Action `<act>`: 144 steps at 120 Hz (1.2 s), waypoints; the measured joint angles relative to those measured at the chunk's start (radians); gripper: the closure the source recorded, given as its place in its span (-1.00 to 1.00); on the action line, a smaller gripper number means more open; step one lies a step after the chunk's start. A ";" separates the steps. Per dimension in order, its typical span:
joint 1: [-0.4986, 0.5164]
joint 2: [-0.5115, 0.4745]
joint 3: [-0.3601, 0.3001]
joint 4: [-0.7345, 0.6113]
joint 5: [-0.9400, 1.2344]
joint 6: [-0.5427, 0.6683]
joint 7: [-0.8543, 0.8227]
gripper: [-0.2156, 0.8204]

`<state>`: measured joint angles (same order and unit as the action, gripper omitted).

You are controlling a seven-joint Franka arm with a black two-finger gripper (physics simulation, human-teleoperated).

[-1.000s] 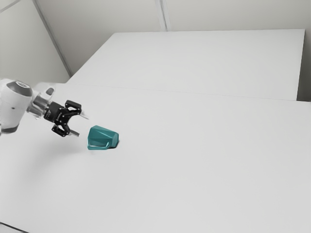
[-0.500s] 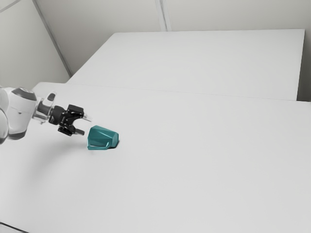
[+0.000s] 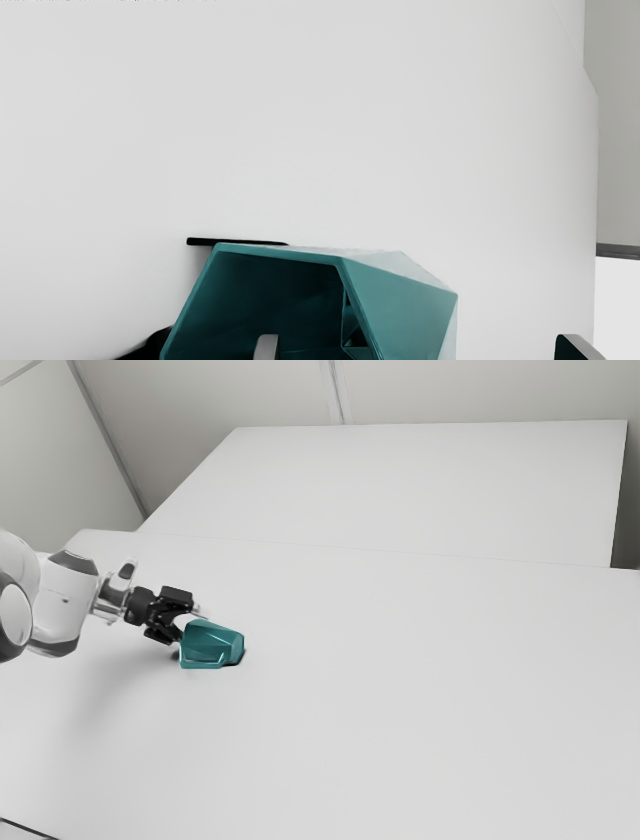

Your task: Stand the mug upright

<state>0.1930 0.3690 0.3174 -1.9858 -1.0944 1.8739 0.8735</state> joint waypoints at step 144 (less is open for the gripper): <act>-0.008 -0.023 -0.061 0.027 -0.087 -0.020 0.077 0.90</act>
<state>0.1855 0.3458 0.2563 -1.9592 -1.1814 1.8540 0.9507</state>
